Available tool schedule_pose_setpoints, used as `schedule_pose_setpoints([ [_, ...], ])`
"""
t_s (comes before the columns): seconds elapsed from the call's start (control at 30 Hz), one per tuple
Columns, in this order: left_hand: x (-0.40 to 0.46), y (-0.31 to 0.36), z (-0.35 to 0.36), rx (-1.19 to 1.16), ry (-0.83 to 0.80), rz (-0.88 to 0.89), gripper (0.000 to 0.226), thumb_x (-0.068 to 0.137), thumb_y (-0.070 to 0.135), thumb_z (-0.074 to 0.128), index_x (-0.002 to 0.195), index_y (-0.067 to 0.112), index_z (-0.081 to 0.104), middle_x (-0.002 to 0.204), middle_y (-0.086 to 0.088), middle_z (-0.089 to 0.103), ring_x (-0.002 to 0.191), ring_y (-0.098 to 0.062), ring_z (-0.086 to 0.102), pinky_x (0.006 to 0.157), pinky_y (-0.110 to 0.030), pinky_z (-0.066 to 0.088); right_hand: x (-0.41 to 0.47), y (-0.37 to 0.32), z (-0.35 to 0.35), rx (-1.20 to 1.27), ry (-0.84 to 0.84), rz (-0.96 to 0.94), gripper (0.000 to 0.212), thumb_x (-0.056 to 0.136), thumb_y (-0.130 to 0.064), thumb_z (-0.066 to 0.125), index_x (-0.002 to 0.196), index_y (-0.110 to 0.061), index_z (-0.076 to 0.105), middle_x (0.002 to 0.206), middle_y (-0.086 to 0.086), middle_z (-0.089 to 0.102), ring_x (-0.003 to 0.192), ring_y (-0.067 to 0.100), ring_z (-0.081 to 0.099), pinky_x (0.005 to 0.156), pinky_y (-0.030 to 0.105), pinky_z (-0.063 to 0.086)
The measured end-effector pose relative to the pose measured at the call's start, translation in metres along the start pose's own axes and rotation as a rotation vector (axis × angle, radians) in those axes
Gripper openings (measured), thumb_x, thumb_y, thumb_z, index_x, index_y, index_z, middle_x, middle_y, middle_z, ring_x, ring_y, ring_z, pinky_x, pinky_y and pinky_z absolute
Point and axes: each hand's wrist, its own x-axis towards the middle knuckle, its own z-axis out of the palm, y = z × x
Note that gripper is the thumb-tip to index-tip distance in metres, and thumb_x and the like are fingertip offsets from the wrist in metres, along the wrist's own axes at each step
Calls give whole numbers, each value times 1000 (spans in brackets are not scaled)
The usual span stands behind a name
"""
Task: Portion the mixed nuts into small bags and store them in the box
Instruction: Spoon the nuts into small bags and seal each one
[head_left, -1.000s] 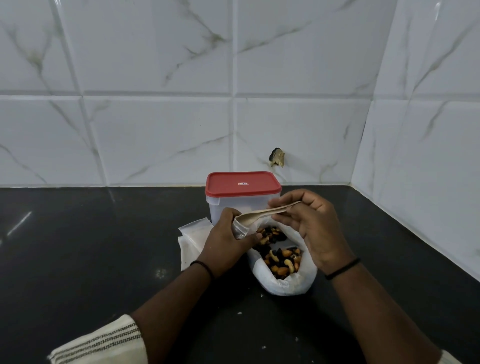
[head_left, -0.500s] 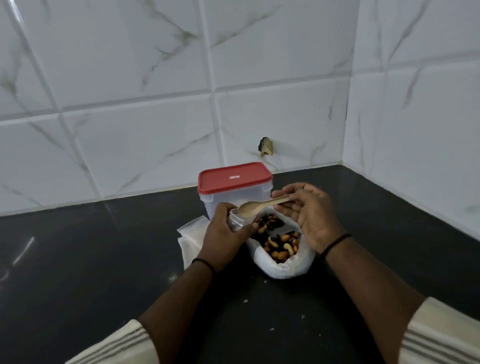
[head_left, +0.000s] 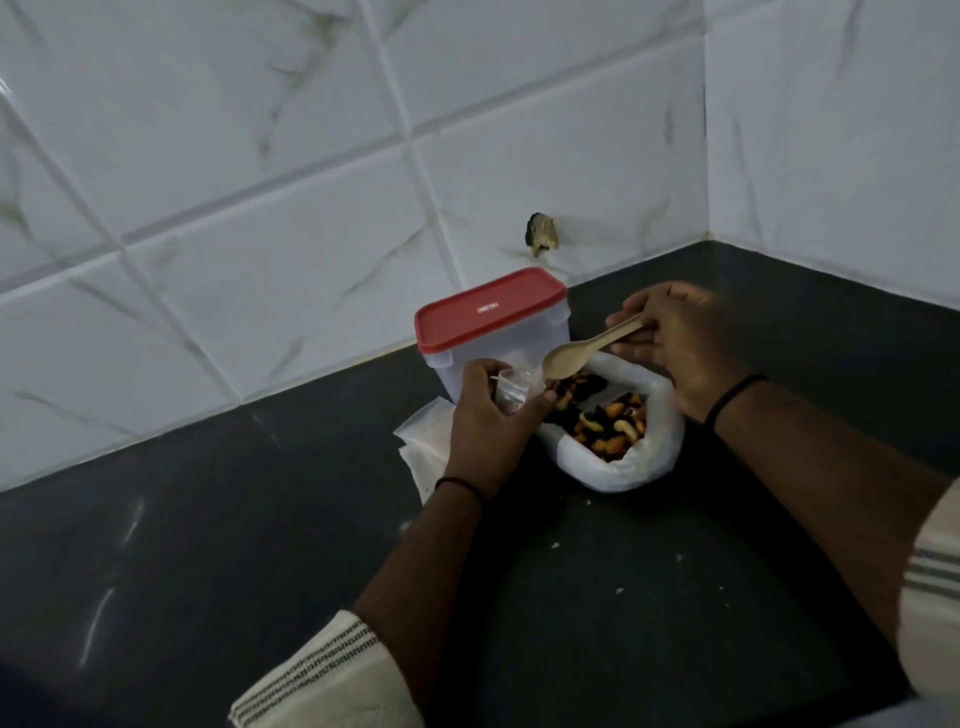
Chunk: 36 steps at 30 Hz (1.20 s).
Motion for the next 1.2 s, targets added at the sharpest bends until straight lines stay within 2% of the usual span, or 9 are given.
schedule_pose_setpoints([
  [0.07,0,0,1,7,0,4,46,80,27,77,114,17,48,99,15,53,85,4,53,69,-10,42,1,2,-3,-125,64,-41,26,96,-5,43,79,-9,62,82,15,72,75,27,72,63,31,61],
  [0.13,0,0,1,13,1,12,45,80,27,77,114,17,48,98,17,53,81,9,52,67,-7,42,3,6,-4,-296,104,-144,25,95,-9,46,77,-13,63,80,11,72,76,27,72,67,38,62],
  [0.27,-1,0,0,14,-4,8,46,81,27,76,116,17,48,97,17,51,77,5,51,64,-6,40,2,13,-5,-572,88,-360,17,90,-15,52,81,-12,66,76,2,73,72,21,71,73,48,61],
  [0.37,-1,0,0,14,-2,18,46,81,26,76,116,16,48,95,16,51,74,12,50,62,-4,40,2,15,-6,-611,90,-463,17,88,-19,53,80,-13,67,76,-2,72,70,18,70,69,47,60],
  [0.6,-1,1,0,7,-13,12,46,82,24,75,117,15,47,99,18,51,83,5,53,66,-3,42,4,18,-7,-796,110,-616,21,88,-14,53,73,-12,67,67,3,66,62,19,62,61,41,55],
  [0.77,-2,2,0,13,-26,16,45,83,25,75,116,17,45,99,18,51,83,5,54,67,-4,44,2,17,-7,-757,150,-720,22,86,-10,51,69,-8,65,62,6,64,57,22,60,57,40,52],
  [0.87,-2,3,0,11,-22,20,45,83,24,75,116,17,46,98,16,51,78,5,53,65,-5,43,-2,17,-6,-791,98,-771,18,84,-7,55,70,-8,66,61,4,63,55,20,59,57,37,52],
  [0.97,-3,4,1,9,-25,24,43,83,22,75,114,18,45,97,15,51,76,6,53,63,-5,43,-5,15,-4,-838,24,-728,19,86,-6,57,71,-11,67,65,0,66,58,15,59,58,35,54],
  [1.2,-3,4,1,9,-35,18,44,83,24,75,114,21,44,100,17,51,83,3,54,66,-4,44,7,18,-5,-708,60,-345,19,89,-23,53,75,-20,66,75,-2,70,68,19,70,69,47,61],
])
